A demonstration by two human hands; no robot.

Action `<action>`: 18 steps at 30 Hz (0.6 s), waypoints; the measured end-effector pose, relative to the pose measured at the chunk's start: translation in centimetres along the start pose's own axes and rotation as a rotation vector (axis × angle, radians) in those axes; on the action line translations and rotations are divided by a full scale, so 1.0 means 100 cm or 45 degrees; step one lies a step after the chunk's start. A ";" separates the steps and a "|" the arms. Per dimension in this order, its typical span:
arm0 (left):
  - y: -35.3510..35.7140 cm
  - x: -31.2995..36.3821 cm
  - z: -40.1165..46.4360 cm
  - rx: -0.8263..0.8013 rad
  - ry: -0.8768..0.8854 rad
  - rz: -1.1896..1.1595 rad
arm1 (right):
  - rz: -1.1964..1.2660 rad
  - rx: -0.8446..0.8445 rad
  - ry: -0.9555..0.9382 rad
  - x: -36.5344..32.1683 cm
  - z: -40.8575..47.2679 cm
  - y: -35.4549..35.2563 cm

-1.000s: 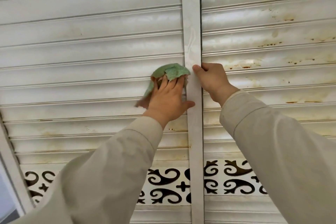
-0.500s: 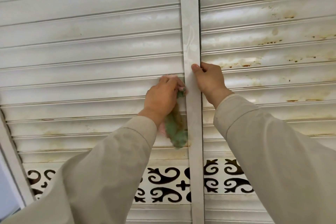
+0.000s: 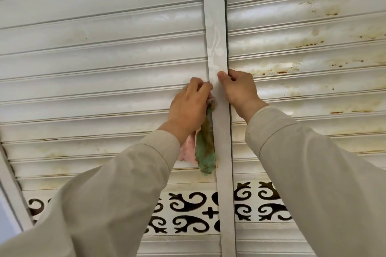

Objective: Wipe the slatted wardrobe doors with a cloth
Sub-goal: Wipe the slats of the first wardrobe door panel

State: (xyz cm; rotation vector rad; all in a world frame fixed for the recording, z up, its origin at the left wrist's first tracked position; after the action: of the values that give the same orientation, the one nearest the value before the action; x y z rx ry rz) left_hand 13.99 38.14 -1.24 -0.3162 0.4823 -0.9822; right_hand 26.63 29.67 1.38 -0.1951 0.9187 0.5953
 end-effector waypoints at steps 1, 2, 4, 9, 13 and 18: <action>0.001 0.000 -0.002 -0.020 0.023 -0.008 | 0.003 -0.001 0.002 0.001 0.001 0.000; 0.002 0.000 -0.004 -0.039 0.050 -0.001 | 0.010 -0.001 0.001 0.002 0.002 0.001; 0.005 -0.001 -0.009 -0.020 0.081 -0.017 | 0.023 0.009 0.010 0.002 0.001 0.001; 0.012 -0.003 -0.016 0.057 0.134 -0.031 | 0.048 0.002 0.011 0.002 0.001 0.001; 0.013 -0.008 -0.026 0.073 0.193 -0.077 | 0.035 0.002 0.002 0.002 0.000 0.000; 0.010 -0.012 -0.039 -0.010 0.259 -0.004 | 0.042 0.028 -0.006 0.005 0.000 0.003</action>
State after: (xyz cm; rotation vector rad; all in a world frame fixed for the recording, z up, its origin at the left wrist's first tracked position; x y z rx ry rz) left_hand 12.12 39.58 -4.68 -0.2247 0.6705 -1.0208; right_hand 26.64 30.08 1.00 -0.1586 0.9249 0.6156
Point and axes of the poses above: each hand's wrist, its own z-axis towards the middle knuckle, its own y-axis out of the palm, x = y × z, the point moved 1 cm from there along z, towards the middle knuckle, and after that the axes turned 8 degrees about z, right-handed, at the moved point
